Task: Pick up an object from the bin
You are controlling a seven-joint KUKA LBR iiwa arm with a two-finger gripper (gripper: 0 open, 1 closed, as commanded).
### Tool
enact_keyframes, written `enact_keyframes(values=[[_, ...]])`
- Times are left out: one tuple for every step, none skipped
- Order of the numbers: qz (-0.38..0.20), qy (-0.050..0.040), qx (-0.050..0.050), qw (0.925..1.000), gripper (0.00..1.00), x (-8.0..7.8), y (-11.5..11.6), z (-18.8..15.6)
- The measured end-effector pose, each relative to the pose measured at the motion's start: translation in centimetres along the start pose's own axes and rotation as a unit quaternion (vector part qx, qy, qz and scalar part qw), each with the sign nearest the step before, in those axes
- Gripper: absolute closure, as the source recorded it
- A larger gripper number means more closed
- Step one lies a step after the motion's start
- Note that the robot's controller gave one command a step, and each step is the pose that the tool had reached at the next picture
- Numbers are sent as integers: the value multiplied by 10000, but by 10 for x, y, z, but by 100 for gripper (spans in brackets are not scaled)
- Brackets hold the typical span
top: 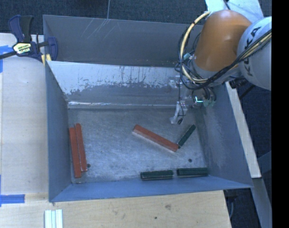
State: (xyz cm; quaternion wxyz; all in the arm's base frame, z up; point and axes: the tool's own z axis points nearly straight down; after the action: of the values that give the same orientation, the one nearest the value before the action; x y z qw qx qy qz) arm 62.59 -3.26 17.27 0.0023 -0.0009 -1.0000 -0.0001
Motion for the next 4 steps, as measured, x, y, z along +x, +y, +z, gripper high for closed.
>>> enact_keyframes(values=[[-72,3,0,10000,0,35,7,106],[-80,-56,9,10000,100,31,7,100],[-84,-50,2,10000,0,31,7,101],[-138,-29,3,9999,0,96,1,103]])
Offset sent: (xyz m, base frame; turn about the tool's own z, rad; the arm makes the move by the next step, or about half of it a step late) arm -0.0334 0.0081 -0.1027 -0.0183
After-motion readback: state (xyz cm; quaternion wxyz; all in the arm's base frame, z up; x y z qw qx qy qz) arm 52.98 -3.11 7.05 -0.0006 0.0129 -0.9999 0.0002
